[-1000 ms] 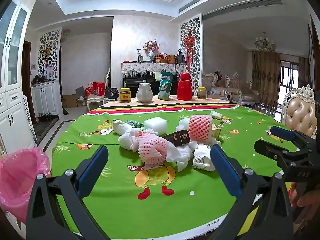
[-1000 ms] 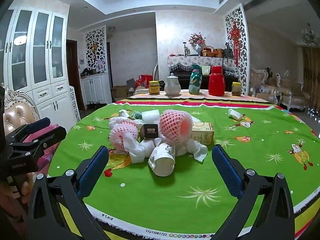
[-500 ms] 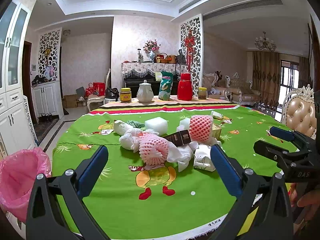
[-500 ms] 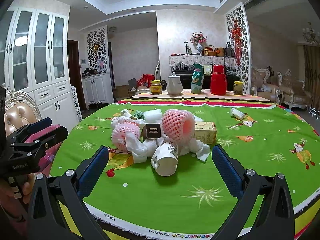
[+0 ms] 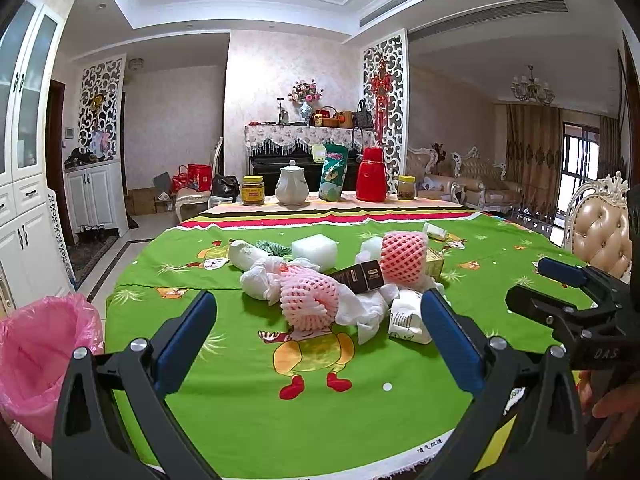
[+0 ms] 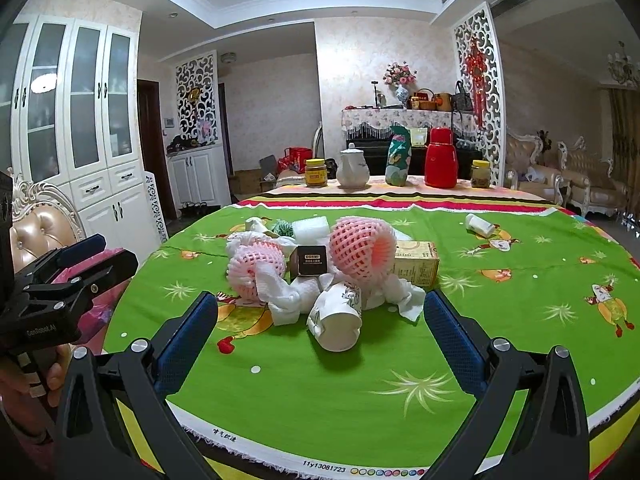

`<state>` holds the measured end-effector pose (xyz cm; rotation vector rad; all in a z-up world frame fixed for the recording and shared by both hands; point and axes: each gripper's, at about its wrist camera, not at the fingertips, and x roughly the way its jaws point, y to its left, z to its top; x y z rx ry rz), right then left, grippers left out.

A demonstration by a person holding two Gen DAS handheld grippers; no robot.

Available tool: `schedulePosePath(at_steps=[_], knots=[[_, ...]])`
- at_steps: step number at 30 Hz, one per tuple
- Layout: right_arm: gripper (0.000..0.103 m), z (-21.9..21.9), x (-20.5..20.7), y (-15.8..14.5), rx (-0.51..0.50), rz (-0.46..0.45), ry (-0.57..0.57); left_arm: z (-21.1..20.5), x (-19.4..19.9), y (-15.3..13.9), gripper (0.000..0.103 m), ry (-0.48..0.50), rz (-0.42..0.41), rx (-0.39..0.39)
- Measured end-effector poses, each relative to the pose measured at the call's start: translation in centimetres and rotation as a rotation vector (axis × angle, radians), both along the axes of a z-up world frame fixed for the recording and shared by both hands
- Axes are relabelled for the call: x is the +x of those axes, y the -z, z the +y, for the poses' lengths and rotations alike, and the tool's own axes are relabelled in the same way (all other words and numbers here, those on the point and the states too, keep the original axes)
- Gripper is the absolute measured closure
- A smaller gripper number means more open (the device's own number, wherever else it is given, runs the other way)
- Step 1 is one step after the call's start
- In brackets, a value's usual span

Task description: Collect trash

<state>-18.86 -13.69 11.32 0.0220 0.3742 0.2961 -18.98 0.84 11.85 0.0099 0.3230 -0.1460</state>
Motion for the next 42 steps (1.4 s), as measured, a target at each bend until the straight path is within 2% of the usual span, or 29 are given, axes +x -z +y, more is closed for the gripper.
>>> schedulePosePath(at_steps=[17,22,40,42], knots=[[0.007,0.16,0.06,0.25,-0.004,0.017,-0.002,0.12,-0.02,0.06,0.004,0.0,-0.001,-0.002],[0.007,0.06,0.07,0.27,0.026,0.038,-0.005,0.1,-0.02,0.11,0.004,0.0,-0.001,-0.002],[0.007,0.37,0.17,0.52,-0.011,0.062,-0.007,0.13,0.04,0.16,0.004,-0.001,-0.002,-0.002],[0.007,0.21,0.37,0.47,-0.014,0.089,-0.008,0.17,0.04,0.18,0.004,0.0,-0.001,-0.004]])
